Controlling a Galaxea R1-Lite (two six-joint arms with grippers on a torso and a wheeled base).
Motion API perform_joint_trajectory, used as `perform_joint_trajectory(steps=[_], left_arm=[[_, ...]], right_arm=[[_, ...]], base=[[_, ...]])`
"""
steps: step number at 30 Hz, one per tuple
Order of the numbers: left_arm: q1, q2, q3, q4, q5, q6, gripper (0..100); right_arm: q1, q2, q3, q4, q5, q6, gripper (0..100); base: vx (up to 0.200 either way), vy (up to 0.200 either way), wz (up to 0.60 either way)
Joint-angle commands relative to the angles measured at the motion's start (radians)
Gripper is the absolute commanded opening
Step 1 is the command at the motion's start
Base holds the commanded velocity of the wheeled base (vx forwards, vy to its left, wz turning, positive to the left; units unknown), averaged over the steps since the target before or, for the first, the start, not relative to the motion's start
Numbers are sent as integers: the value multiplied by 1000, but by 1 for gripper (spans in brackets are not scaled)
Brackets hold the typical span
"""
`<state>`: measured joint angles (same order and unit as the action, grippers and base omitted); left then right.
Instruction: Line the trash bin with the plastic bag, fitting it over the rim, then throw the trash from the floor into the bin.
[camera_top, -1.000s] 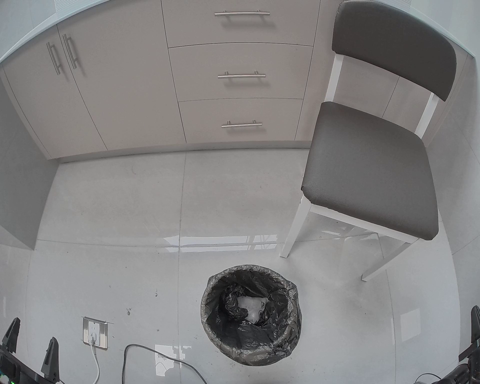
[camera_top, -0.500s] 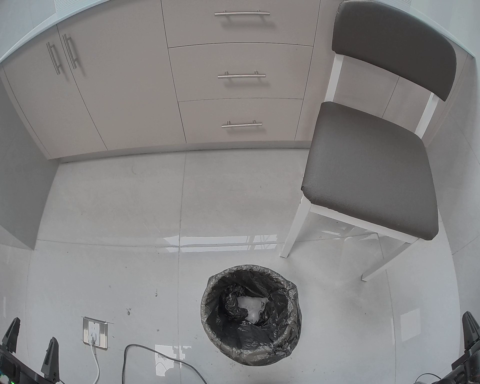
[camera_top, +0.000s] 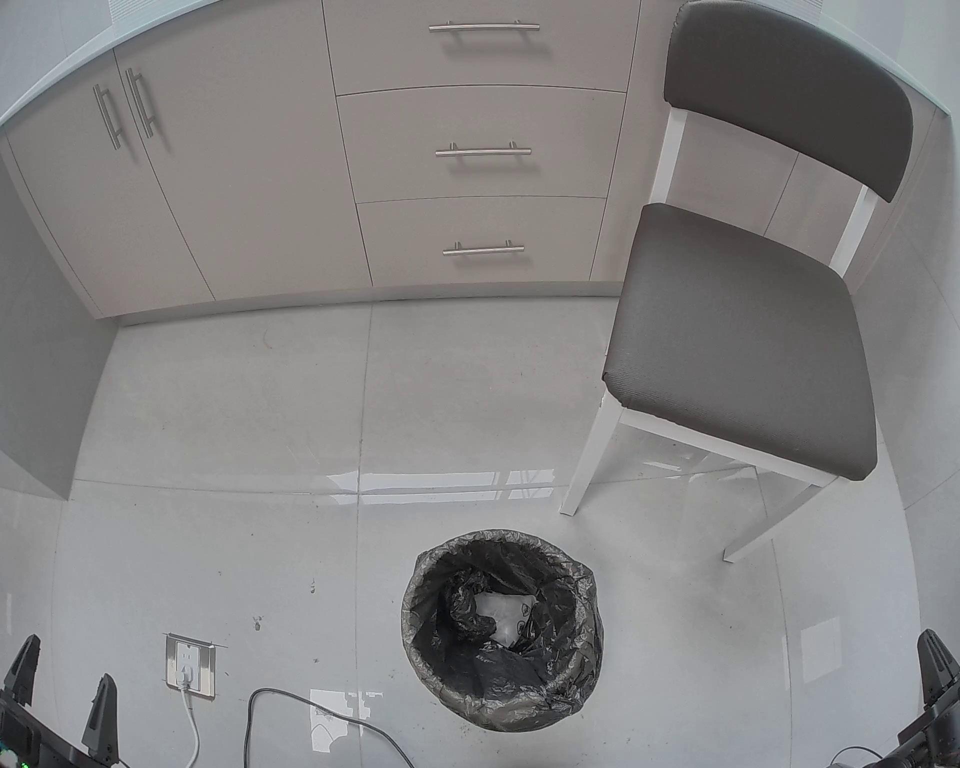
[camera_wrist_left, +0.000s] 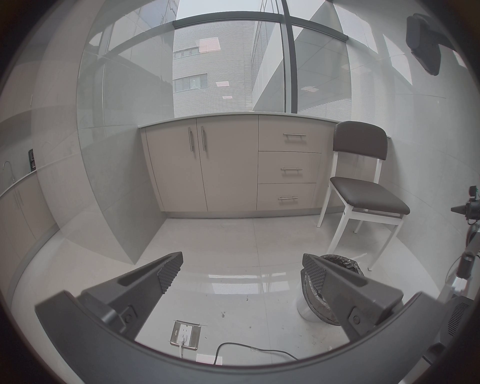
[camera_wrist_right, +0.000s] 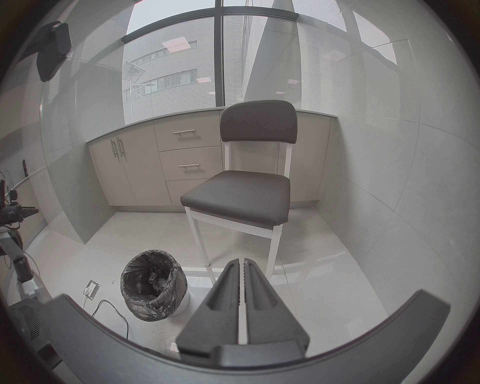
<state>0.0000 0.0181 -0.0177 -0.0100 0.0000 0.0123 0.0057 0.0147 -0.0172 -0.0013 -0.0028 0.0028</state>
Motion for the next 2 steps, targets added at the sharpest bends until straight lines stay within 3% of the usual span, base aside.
perform_joint_trajectory(steps=[1, 2], left_arm=[[0, -18, 13, -1, 0, 0, 100], [0, -18, 13, -1, 0, 0, 100]], right_arm=[[0, -15, 14, 0, 0, 0, 0], [0, -15, 14, 0, 0, 0, 0]], base=[[0, 0, 0], [0, 0, 0]])
